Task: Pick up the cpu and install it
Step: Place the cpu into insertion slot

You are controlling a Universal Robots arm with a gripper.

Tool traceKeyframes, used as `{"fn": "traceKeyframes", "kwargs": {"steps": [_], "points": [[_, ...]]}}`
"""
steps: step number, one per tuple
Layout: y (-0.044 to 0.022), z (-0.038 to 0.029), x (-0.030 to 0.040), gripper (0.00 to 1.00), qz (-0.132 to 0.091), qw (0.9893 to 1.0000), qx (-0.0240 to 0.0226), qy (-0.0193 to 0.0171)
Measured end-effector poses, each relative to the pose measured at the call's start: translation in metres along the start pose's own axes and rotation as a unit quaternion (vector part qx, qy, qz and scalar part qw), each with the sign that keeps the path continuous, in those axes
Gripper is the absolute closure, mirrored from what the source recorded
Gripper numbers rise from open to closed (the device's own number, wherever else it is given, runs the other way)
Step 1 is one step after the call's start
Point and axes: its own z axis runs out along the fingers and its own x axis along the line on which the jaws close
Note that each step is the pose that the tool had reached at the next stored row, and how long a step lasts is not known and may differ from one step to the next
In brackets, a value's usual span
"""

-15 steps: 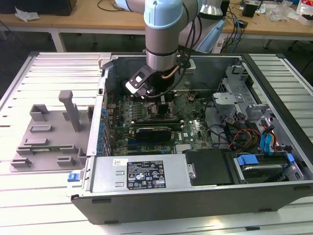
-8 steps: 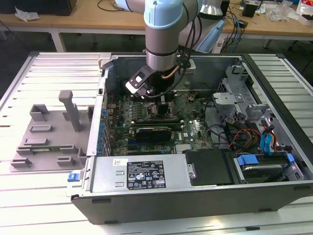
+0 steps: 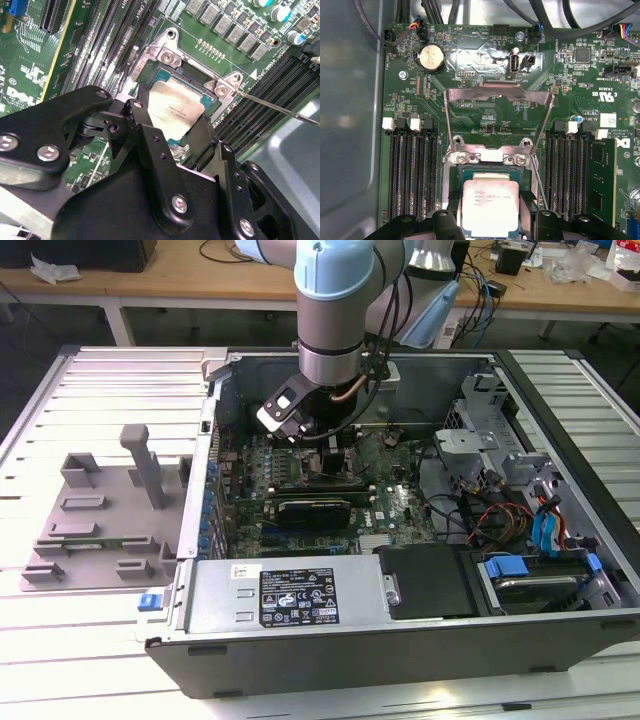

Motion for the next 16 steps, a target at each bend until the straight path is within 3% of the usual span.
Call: {"fn": "traceKeyframes", "kwargs": {"steps": [2, 3, 9, 16], "points": [[0.0000, 0.0000, -0.0001, 0.44, 0.000, 1.0000, 0.0000, 0.0000], [0.0000, 0.0001, -0.0001, 0.38, 0.000, 1.0000, 0.0000, 0.0001], [0.0000, 0.0000, -0.0003, 0.38, 0.000, 1.0000, 0.0001, -0.0024], [0.0002, -0.0010, -0.0004, 0.38, 0.001, 1.0000, 0.0000, -0.0025]]}}
